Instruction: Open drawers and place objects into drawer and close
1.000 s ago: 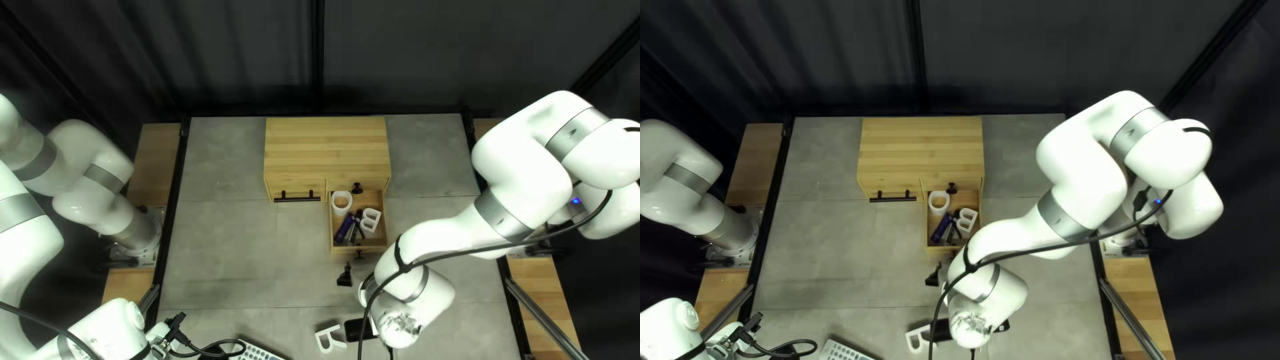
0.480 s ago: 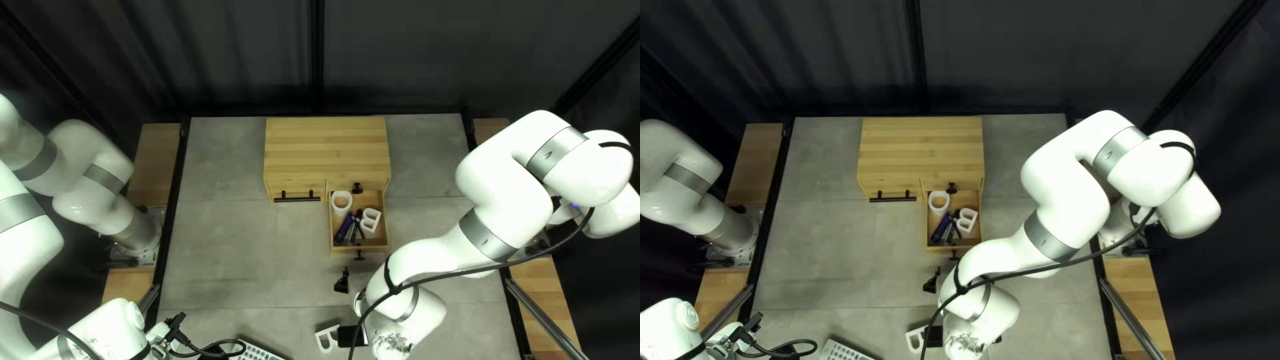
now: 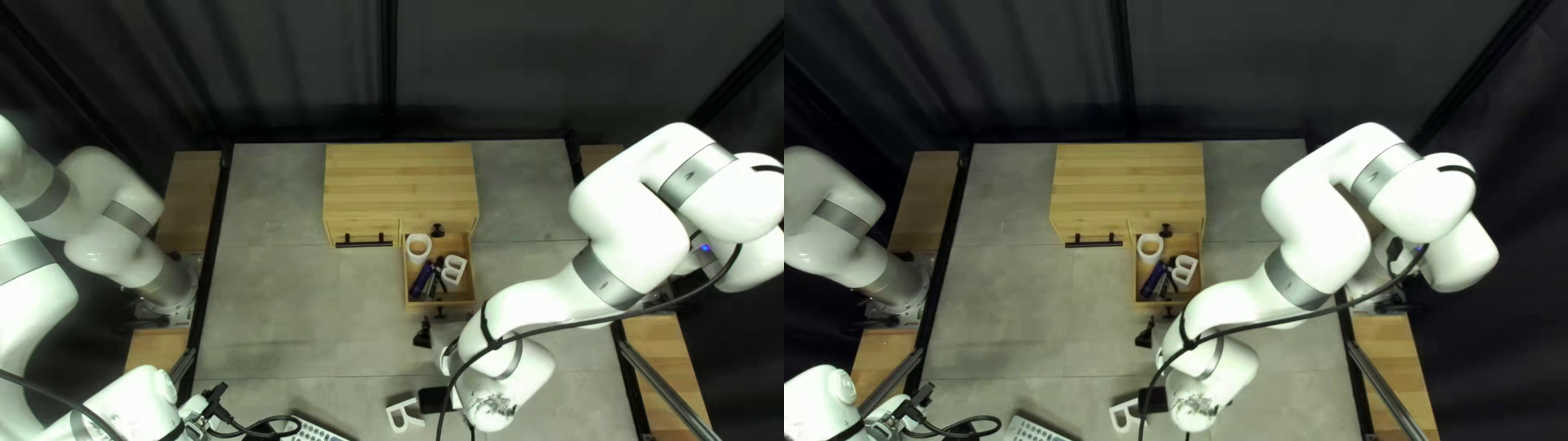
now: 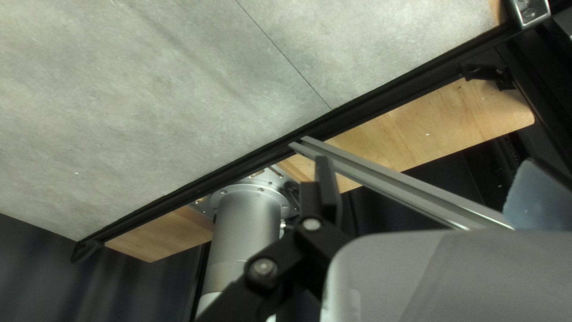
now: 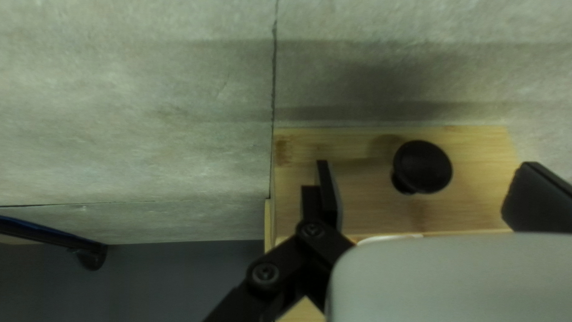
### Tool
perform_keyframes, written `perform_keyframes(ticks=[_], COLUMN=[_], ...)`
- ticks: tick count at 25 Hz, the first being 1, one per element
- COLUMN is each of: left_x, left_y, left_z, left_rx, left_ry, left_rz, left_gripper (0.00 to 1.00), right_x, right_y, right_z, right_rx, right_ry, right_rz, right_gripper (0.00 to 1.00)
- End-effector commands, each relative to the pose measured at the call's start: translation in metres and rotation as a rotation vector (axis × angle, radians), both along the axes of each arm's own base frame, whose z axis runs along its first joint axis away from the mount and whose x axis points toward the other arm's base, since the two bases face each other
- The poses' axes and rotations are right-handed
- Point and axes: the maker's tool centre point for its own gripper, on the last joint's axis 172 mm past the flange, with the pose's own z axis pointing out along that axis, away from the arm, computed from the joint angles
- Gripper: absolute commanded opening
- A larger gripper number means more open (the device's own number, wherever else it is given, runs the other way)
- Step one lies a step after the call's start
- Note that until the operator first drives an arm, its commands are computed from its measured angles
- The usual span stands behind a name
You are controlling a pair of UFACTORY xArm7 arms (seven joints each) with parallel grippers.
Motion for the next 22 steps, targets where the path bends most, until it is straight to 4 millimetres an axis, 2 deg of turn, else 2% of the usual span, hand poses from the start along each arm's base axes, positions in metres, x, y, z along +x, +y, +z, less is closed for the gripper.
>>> perform_keyframes(ticks=[1,11,22], left_x=[0.000,0.000,0.000], left_y=[0.000,0.000,0.000], left_z=[0.000,0.000,0.000], left_rx=[0.000,0.000,0.000], left_ry=[0.000,0.000,0.000], left_rz=[0.000,0.000,0.000], left_gripper=[1.00,1.00,1.00], right_x=[0.001,0.005,0.004], right_y=[0.000,-0.002,-0.015], right_z=[0.000,-0.007,0.000], right_rx=[0.011,0.047,0.034], right_ry=[0.003,0.006,0.004], right_rz=[0.001,-0.017,-0.031], right_gripper=[1.00,1.00,1.00])
